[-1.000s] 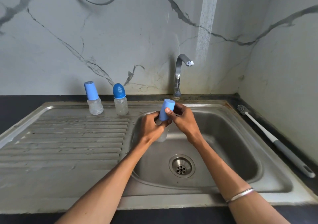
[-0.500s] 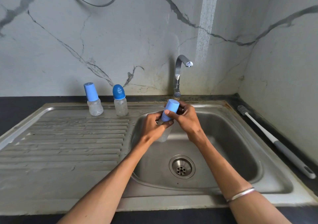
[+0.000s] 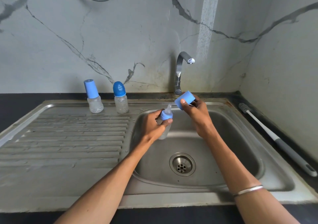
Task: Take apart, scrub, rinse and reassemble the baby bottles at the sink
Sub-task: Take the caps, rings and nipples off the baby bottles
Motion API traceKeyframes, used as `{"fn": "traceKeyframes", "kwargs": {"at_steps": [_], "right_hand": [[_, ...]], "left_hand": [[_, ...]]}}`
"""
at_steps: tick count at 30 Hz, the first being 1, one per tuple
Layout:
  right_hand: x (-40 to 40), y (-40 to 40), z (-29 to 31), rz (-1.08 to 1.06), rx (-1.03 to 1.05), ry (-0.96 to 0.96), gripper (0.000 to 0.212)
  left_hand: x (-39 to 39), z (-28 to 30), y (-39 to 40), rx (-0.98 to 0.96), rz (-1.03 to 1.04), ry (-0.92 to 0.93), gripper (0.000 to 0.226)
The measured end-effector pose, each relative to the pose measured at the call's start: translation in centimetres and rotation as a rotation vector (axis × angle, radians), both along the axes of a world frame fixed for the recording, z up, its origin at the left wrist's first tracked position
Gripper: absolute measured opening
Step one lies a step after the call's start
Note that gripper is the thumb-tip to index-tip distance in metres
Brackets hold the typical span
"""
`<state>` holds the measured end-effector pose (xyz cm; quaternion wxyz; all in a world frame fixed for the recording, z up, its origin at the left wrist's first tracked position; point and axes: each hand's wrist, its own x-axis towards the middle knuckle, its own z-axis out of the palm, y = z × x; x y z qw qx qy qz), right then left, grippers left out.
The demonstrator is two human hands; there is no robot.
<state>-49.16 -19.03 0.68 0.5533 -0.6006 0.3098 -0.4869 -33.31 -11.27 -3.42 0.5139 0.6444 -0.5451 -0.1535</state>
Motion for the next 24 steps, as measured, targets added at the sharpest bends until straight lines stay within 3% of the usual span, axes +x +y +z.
{"fn": "traceKeyframes", "kwargs": {"at_steps": [5,11,15,24], "right_hand": [[-1.2,-2.1,-0.5,-0.159,-0.038,0.2,0.038],[-3.9,-6.1,-4.4,-0.271,-0.139,0.789,0.047],[-5.2,-7.5,-6.9,-0.256,-0.04,1.087,0.06],[-6.5,-8.8,-10.2,-0.186,0.052,1.344,0.049]], "left_hand": [[0.4,-0.3,-0.4,0.0,0.027,-0.007,0.037],[0.5,-0.7,-0.7,-0.004,0.023,-0.043,0.03],[0.4,-1.0,-0.9,-0.028,-0.009,0.009,0.031],[0.5,-1.2,-1.0,-0.016,-0.025,-0.002,0.044]]}}
